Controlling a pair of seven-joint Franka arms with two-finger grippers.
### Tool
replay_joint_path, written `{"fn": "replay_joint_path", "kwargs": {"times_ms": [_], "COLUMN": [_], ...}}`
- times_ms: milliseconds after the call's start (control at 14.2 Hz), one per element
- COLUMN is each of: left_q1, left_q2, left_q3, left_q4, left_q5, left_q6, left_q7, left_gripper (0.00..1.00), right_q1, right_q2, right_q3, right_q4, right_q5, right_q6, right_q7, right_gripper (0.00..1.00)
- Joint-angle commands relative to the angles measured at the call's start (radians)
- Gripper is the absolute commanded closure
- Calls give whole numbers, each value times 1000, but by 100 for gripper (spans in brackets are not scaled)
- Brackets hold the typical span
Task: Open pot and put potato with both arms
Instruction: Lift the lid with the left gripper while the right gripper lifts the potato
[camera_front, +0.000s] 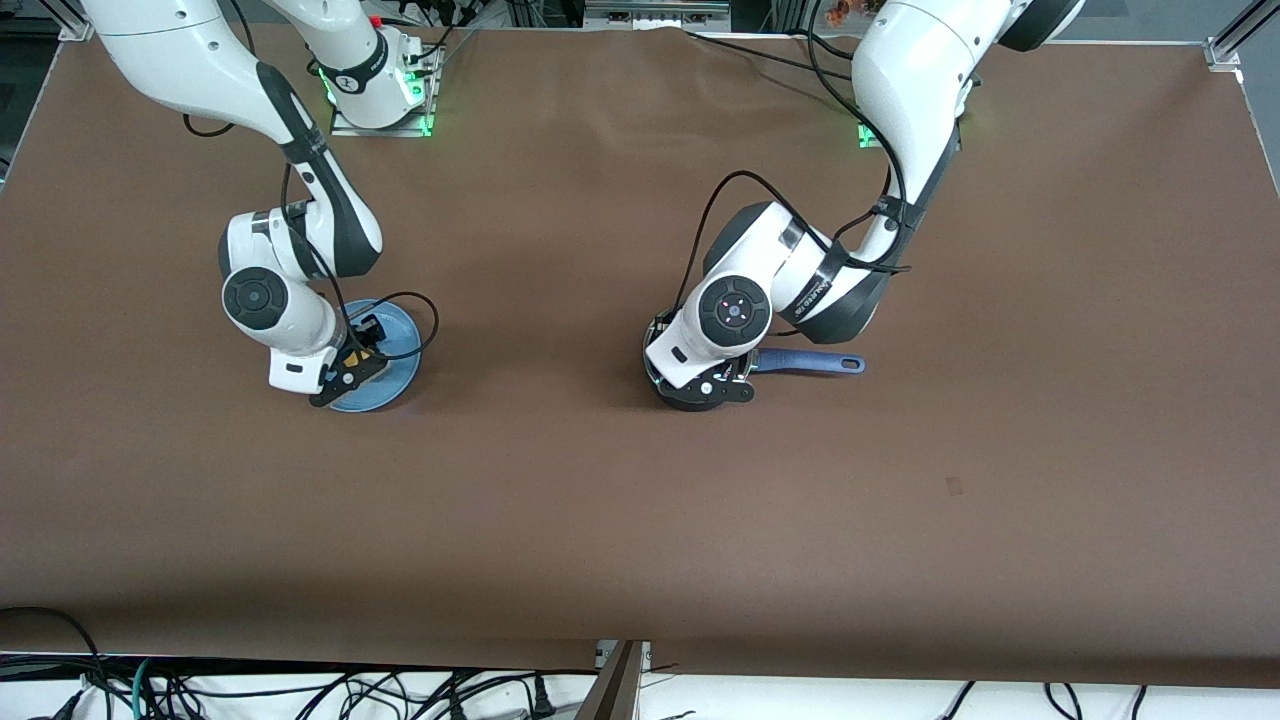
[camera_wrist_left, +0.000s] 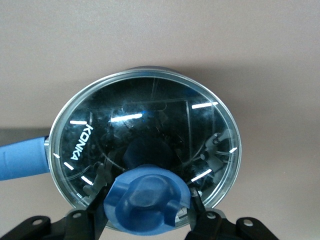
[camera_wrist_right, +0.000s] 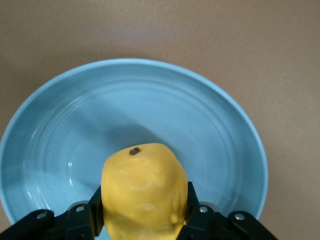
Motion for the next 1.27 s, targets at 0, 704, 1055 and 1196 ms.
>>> {"fn": "replay_joint_path", "kwargs": {"times_ms": [0,704,1055,1196], "left_q1": [12,202,423,487], "left_q2": [-29,-183,-279,-332], "left_q3": [10,7,13,10], "left_q4": [-5,10,-11,-63], "left_q5": [32,19,38,102], "left_q6": [-10,-238,-410,-441], "left_q7": [87,296,612,737], "left_gripper": [100,100,100,100], "right_q1": [-3,3,146,243], "right_q2": [-34,-53,-36,-10], "right_q3": [2,30,30,30], "right_q4": [15,363,451,466], "right_q5": [-7,140,228,224], "right_q6": [-28,-408,-433,-422], "right_q7": [-6,18,326,514], "right_gripper": [45,44,44,44]}}
